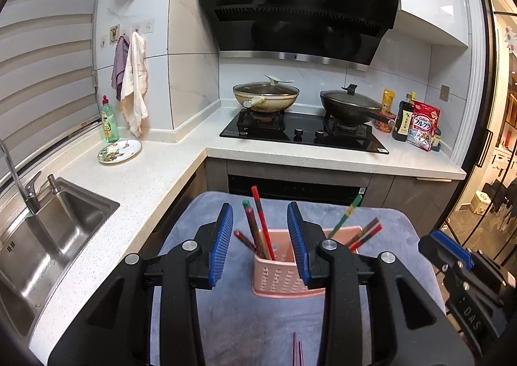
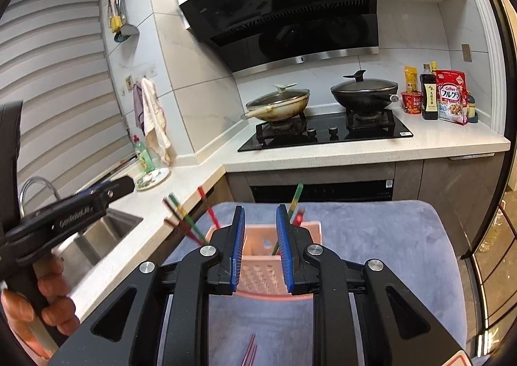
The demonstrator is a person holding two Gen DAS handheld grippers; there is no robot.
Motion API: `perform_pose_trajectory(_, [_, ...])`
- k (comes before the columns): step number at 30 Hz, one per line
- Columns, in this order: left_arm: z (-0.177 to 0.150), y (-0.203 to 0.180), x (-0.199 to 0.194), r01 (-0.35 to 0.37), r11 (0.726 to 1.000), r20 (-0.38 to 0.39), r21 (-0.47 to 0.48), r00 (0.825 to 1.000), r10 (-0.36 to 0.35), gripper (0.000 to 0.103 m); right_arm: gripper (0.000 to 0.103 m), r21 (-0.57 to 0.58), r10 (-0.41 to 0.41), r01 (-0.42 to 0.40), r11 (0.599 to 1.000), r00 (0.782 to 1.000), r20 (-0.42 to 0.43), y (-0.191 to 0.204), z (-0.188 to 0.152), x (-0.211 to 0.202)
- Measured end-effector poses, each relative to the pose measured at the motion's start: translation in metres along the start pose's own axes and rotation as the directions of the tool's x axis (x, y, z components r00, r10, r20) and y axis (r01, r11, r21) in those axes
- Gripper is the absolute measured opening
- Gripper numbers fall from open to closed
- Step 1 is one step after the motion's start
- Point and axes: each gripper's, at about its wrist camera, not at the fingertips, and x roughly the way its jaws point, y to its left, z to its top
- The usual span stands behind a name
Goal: Organize utensils
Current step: 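Lower both chopsticks into the pink holder and open both grippers, then move both open grippers back to the last two dark red chopsticks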
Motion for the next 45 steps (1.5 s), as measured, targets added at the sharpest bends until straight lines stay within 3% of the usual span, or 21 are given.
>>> perform_pose_trajectory(16, [-0.100, 0.016, -0.032, -0.022, 1.000, -0.127, -0.014, 0.992, 0.020, 0.033, 0.020, -0.064, -0.009, -0.003, 0.998, 0.983, -0.181, 0.024, -0.120, -0.047])
perform_pose_trajectory(23, [-0.145, 0.023, -0.037, -0.029, 0.999, -0.193, -0.020, 0.981, 0.024, 0.033, 0.020, -0.106, -0.029, -0.002, 0.994, 0.955, -0.295, 0.027, -0.181, -0.053])
perform_pose_trajectory(30, [-0.184, 0.032, -0.038, -0.043, 0.999, -0.247, -0.033, 0.968, 0.034, 0.033, 0.020, -0.120, 0.001, -0.054, 0.991, 0.915, -0.404, 0.037, -0.237, -0.054])
perform_pose_trajectory(40, [-0.227, 0.038, -0.041, -0.056, 0.998, -0.321, -0.038, 0.946, 0.041, 0.033, 0.020, -0.109, 0.043, -0.110, 0.988, 0.872, -0.488, 0.051, -0.281, -0.046])
perform_pose_trajectory(45, [-0.237, 0.040, -0.043, -0.056, 0.997, -0.344, -0.046, 0.938, 0.037, 0.033, 0.020, -0.136, 0.029, -0.113, 0.984, 0.863, -0.504, 0.058, -0.294, -0.043])
